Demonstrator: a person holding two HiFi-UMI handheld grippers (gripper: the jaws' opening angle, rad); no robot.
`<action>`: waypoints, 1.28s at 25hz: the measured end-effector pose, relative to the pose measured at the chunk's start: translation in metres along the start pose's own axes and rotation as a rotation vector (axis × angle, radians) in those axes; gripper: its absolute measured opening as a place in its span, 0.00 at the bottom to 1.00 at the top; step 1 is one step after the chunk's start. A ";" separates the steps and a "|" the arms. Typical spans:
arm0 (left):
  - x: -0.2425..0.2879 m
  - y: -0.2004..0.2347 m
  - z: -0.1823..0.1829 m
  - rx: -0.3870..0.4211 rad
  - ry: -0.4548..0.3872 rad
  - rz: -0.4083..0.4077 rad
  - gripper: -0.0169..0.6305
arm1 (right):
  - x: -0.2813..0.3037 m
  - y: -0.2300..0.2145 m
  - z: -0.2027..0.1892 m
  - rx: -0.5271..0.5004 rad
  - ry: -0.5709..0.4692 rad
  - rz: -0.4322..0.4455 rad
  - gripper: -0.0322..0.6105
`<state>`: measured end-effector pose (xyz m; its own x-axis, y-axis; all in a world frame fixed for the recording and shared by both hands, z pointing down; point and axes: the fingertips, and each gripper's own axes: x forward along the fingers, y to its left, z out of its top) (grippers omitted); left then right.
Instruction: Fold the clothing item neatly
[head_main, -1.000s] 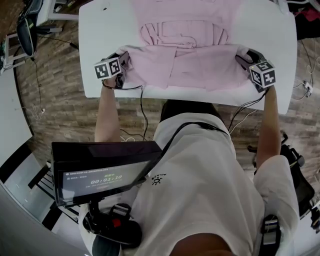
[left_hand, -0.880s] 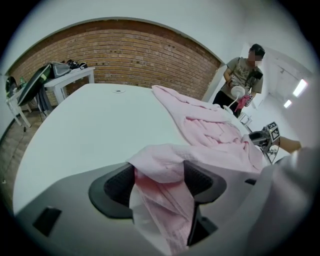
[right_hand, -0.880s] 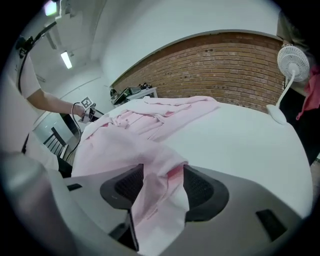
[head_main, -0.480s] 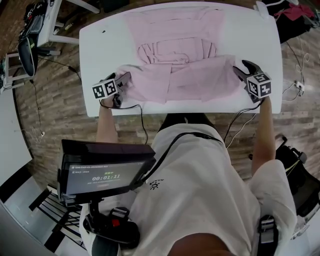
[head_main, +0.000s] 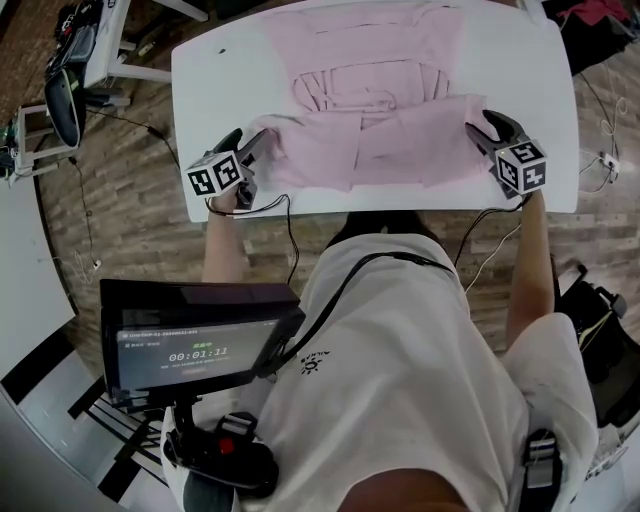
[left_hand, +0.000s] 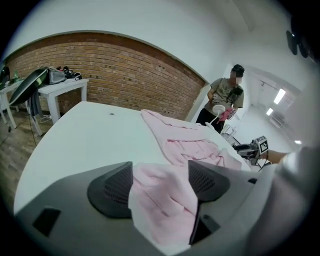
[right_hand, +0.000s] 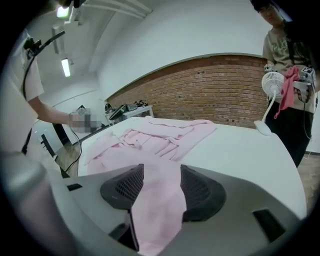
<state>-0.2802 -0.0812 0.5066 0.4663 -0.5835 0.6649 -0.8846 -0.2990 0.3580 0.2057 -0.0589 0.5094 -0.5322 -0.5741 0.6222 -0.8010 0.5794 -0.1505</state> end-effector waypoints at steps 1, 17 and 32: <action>-0.001 -0.008 0.001 0.018 -0.007 -0.009 0.52 | 0.003 0.007 -0.001 -0.012 0.001 0.013 0.41; 0.030 -0.165 -0.094 0.580 0.236 -0.250 0.03 | 0.009 0.109 -0.038 -0.250 0.084 0.194 0.06; 0.032 -0.202 -0.195 1.274 0.403 -0.224 0.38 | -0.009 0.144 -0.075 -0.328 0.171 0.227 0.06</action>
<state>-0.0840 0.1078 0.5836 0.3763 -0.2364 0.8958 -0.0827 -0.9716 -0.2217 0.1156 0.0725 0.5398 -0.6096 -0.3228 0.7240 -0.5247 0.8489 -0.0633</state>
